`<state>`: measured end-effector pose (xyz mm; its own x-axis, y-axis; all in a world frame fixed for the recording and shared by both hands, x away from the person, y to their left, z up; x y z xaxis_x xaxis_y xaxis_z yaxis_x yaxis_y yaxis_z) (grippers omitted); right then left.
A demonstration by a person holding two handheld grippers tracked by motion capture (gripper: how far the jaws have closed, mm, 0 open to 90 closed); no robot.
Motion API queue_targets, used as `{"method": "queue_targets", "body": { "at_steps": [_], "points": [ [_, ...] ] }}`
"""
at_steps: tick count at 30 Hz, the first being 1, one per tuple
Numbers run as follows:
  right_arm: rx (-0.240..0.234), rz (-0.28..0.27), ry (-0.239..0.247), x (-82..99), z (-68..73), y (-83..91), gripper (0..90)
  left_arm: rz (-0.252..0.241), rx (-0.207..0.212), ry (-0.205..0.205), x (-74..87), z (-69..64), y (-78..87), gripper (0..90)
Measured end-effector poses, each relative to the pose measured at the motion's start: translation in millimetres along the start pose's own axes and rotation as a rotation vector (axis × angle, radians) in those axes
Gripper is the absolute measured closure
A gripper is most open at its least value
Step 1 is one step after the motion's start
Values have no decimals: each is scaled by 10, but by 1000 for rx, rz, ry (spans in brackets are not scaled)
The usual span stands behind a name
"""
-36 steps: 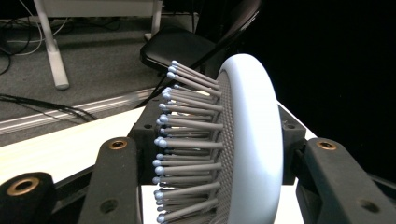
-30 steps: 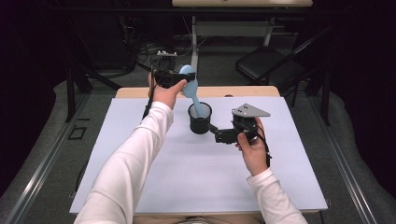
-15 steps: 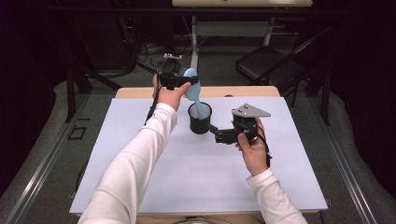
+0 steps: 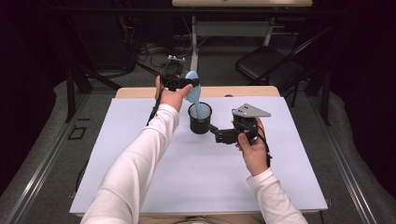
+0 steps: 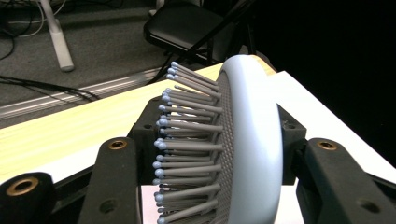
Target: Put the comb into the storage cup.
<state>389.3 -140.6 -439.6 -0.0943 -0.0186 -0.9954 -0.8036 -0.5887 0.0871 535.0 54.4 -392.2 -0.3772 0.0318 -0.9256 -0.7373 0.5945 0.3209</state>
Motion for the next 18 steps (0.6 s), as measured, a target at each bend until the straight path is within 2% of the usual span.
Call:
{"method": "queue_targets", "body": {
  "at_steps": [5, 18],
  "points": [
    [0, 0, 2, 0, -5, 2, 0, 2, -21, -13, 19, 9, -16, 499],
    [-1, 2, 0, 2, 3, 0, 0, 24, -19, -42, 112, 18, -69, 497]
  ]
}}
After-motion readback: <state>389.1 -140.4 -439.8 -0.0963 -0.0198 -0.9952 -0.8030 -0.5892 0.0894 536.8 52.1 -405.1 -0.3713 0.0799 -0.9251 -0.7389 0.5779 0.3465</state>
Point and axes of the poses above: each handheld gripper's, and its own axes: y roughly backward along the jaws, x roughly out of its underside, z roughly to its left, the point moved 3 cm from there along -y, roughly forward along the jaws, and after that the axes turned 15 degrees about -z, right-handed, at the moved point
